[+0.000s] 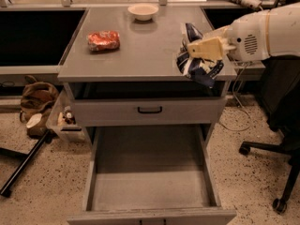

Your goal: Pick blue chip bag from middle drawer and place on counter

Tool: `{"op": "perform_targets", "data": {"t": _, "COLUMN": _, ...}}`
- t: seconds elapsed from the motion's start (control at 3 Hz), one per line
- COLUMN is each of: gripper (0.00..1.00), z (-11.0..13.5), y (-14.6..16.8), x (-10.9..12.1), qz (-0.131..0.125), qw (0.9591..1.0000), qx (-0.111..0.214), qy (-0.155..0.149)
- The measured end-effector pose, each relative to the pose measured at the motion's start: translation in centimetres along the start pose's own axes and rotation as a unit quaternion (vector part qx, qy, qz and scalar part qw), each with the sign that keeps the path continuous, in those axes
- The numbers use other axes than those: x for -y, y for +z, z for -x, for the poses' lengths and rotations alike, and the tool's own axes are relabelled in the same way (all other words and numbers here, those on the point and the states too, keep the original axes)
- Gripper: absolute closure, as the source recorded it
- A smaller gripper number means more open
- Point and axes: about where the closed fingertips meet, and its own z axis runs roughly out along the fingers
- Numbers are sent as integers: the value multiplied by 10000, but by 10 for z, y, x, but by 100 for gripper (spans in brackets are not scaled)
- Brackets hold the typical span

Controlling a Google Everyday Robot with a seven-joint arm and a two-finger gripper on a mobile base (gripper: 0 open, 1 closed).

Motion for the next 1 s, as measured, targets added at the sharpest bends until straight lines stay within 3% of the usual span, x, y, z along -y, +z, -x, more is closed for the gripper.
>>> {"op": "perform_targets", "data": {"t": 0.33, "gripper": 100, "z": -1, "y": 0, "x": 0, "qz": 1, "qw": 10000, "qx": -4, "qy": 3}}
{"op": "perform_targets", "data": {"t": 0.67, "gripper": 100, "z": 13, "y": 8, "x": 16, "qz": -141, "qw": 9991, "qx": 354, "qy": -162}}
{"op": "perform_targets", "data": {"t": 1.0, "gripper": 100, "z": 42, "y": 34, "x": 57, "qz": -330, "qw": 9948, "qx": 782, "qy": -555}}
